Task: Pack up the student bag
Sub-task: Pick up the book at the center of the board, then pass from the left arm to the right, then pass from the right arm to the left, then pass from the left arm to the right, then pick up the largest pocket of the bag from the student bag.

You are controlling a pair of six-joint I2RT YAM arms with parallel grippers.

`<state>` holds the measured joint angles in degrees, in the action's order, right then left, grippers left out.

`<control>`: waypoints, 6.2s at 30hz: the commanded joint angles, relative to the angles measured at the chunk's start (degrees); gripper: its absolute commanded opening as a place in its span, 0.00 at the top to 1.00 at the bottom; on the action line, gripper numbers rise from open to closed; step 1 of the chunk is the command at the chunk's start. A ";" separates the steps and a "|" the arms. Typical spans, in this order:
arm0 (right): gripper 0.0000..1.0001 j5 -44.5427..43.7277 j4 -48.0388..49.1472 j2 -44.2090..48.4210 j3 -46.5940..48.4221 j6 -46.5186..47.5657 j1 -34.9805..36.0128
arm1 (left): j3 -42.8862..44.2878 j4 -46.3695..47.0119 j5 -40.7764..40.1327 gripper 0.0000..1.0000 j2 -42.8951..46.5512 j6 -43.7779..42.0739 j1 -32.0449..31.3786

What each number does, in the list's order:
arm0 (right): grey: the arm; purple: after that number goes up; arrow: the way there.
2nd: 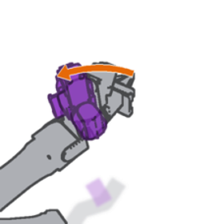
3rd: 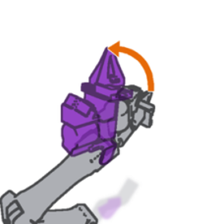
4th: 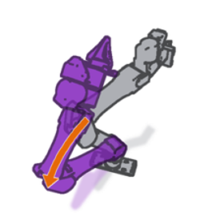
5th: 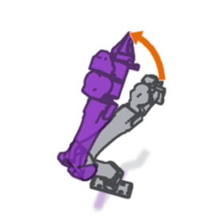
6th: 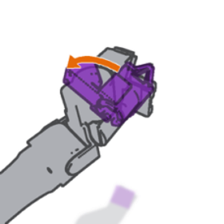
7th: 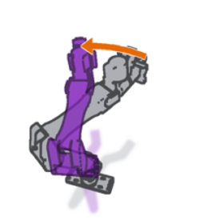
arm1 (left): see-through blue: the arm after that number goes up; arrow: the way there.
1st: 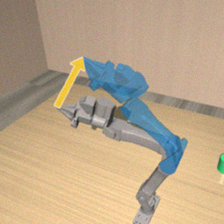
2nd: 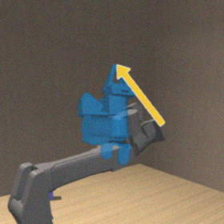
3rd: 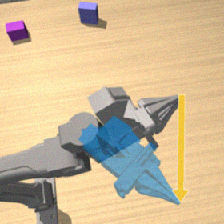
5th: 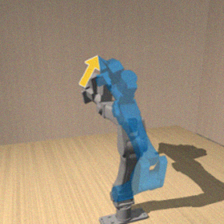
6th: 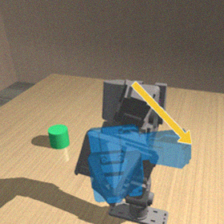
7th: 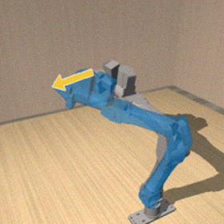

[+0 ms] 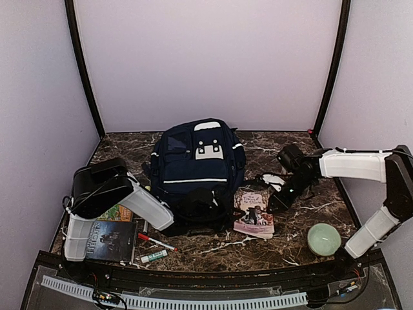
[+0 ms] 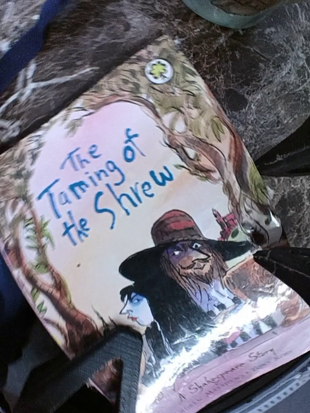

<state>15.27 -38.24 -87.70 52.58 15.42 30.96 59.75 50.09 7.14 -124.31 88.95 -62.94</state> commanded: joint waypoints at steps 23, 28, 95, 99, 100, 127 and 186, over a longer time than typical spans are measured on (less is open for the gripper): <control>0.04 28.08 -10.69 15.65 22.53 6.88 -1.26 | 8.67 -60.09 4.47 1.00 39.48 -58.40 -1.57; 0.04 34.48 -5.54 12.13 21.37 8.53 -1.48 | 7.11 -57.13 5.67 1.00 41.88 -66.12 -1.57; 0.12 42.03 0.30 10.02 17.08 5.80 -9.19 | 16.30 -47.41 24.16 1.00 33.33 -76.01 12.87; 0.09 44.82 1.90 6.78 18.66 3.92 -9.25 | 15.62 -39.92 31.20 1.00 33.36 -70.30 16.43; 0.08 45.70 3.13 6.03 18.99 2.97 -9.24 | 15.38 -37.97 32.81 1.00 33.13 -68.64 16.97; 0.59 51.75 36.38 2.37 16.54 -32.88 -3.98 | 7.12 -21.00 25.92 1.00 32.14 -52.98 19.72; 1.00 41.25 22.33 10.61 4.20 -15.42 -16.17 | 26.82 -86.08 -2.19 0.71 9.64 -106.43 15.14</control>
<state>55.51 -18.02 -78.11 57.56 -0.01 15.09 85.38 -36.97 12.12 -113.36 -17.78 -46.83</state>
